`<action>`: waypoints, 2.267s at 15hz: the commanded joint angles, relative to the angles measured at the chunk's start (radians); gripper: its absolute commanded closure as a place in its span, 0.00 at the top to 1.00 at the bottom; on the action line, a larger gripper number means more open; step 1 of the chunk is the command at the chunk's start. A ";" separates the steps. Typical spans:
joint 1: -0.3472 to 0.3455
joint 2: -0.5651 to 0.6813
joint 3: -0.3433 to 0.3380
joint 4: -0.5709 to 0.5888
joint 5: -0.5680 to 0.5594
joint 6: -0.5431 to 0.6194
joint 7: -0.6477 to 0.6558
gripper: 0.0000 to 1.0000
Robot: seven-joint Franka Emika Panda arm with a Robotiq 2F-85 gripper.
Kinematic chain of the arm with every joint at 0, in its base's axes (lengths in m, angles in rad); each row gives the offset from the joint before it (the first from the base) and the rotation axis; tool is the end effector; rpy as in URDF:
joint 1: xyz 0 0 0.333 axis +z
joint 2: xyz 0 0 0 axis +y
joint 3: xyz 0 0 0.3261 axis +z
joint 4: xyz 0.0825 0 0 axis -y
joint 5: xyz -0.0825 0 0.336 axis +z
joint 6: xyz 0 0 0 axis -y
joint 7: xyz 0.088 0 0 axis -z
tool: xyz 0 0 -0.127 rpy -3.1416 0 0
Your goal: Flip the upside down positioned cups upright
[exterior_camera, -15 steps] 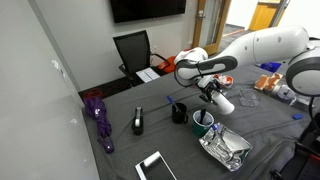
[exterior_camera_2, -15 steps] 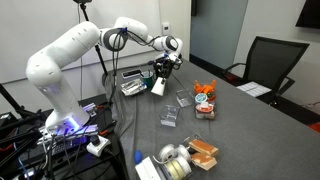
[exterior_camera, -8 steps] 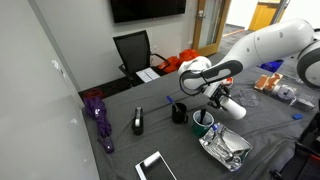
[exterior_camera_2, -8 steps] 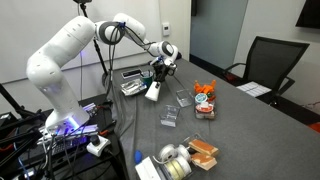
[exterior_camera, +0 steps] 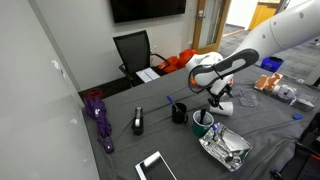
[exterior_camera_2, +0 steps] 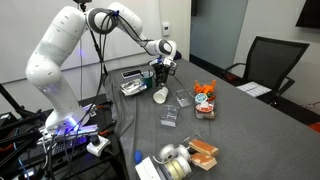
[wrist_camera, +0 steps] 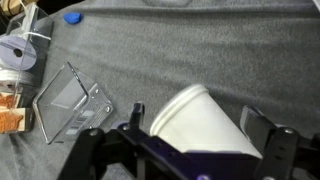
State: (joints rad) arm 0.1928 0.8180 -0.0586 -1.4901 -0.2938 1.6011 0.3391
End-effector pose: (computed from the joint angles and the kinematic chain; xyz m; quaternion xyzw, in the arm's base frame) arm 0.5863 0.0473 0.1833 0.9255 -0.0389 -0.2950 0.2344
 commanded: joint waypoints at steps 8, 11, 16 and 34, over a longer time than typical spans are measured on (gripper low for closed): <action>-0.067 -0.253 0.040 -0.325 -0.020 0.428 -0.276 1.00; -0.087 -0.291 0.058 -0.343 -0.030 0.474 -0.423 1.00; -0.153 -0.333 0.117 -0.364 0.033 0.554 -0.679 1.00; -0.185 -0.272 0.103 -0.384 -0.031 0.764 -0.813 1.00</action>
State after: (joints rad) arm 0.0295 0.5269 0.0505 -1.8401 -0.2862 2.2947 -0.4243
